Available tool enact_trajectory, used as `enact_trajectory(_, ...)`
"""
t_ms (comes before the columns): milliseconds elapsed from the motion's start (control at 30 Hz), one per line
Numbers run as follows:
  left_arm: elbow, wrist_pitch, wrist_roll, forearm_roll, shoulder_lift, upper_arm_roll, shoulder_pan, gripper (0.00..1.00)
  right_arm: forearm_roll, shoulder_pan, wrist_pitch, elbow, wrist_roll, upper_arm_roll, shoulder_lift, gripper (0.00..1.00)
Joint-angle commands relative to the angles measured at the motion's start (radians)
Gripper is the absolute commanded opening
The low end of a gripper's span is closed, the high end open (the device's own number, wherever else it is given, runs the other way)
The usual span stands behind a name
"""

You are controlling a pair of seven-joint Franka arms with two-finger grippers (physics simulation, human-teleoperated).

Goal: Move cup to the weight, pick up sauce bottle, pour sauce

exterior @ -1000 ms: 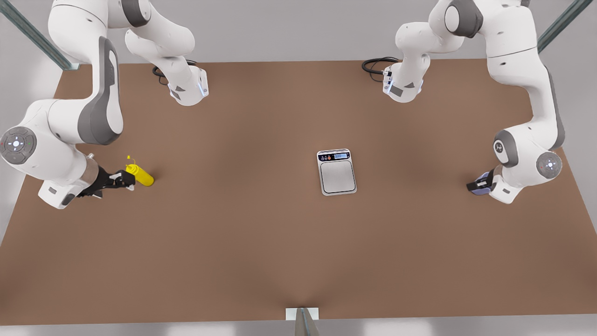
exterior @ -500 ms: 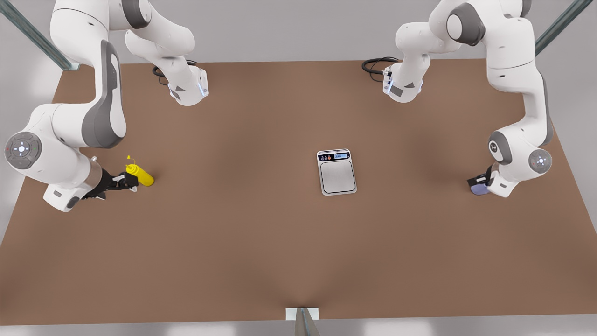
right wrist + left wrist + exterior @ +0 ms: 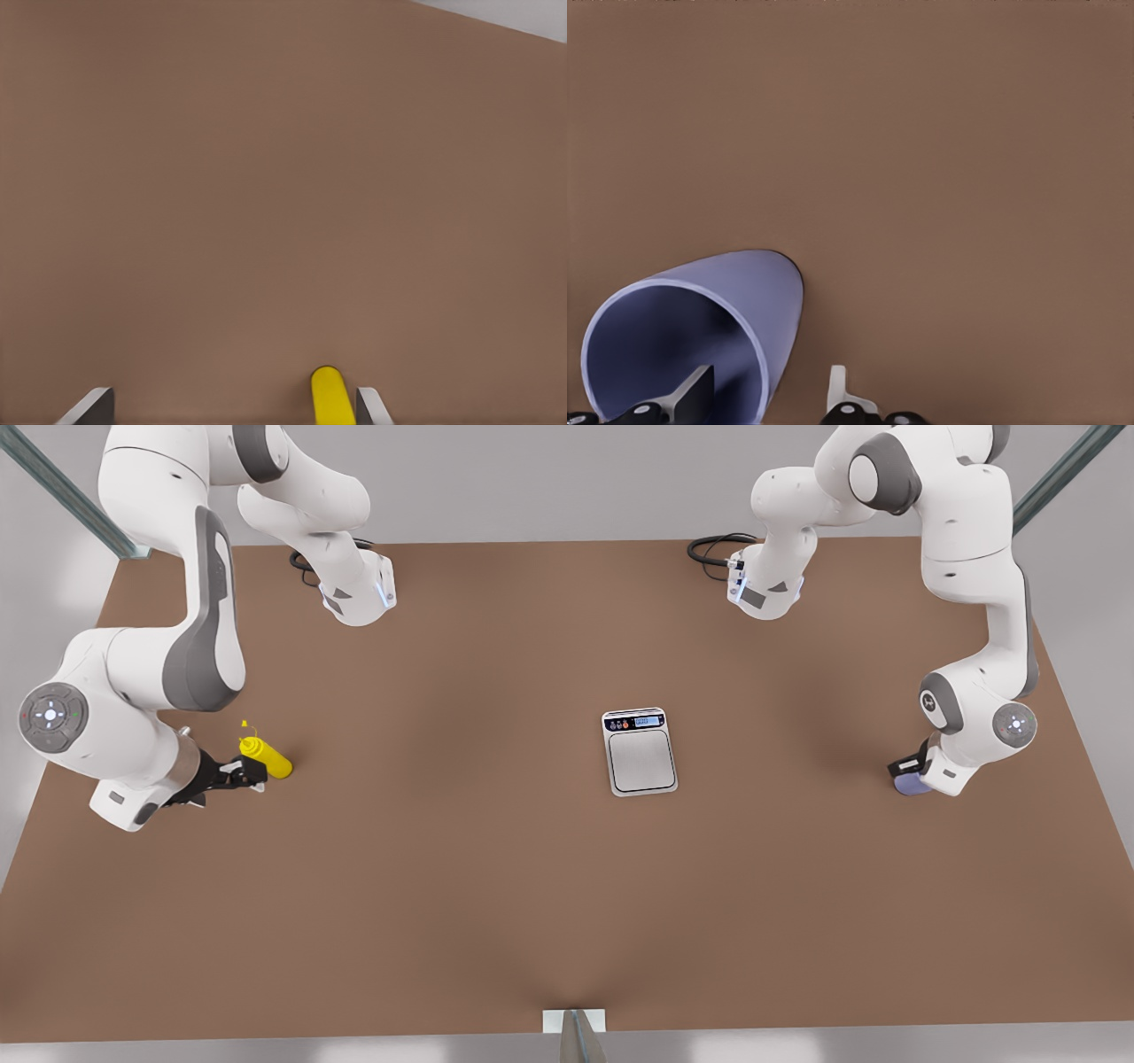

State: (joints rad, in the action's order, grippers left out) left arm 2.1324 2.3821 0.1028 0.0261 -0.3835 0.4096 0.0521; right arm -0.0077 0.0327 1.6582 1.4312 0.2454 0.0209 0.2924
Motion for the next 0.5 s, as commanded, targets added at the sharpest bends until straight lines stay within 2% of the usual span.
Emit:
enact_trajectory(0,0.000,0.000,0.000,0.003,0.000,0.000,0.000,0.51,0.000,-0.001,0.000,0.000,0.000,-0.001,0.001,1.00)
enact_trajectory(133,0.001,0.015,0.025,0.003,-0.018,0.000,0.000,0.51,0.000,0.001,0.003,-0.003,-0.003,-0.001,0.004,1.00)
enact_trajectory(167,0.001,0.015,0.025,0.003,-0.020,0.000,0.000,0.48,-0.002,0.001,0.003,-0.003,-0.003,-0.001,0.005,1.00)
enact_trajectory(267,0.000,0.012,0.046,0.003,-0.018,0.002,0.000,0.25,-0.003,0.001,0.003,-0.003,-0.005,-0.001,0.007,1.00)
enact_trajectory(300,0.000,0.012,0.051,0.003,-0.018,0.008,0.000,0.21,-0.003,0.001,0.003,-0.003,-0.005,-0.001,0.007,1.00)
enact_trajectory(467,0.000,0.012,0.051,0.003,-0.021,0.008,0.000,0.21,-0.002,0.001,0.005,-0.005,-0.003,-0.001,0.007,1.00)
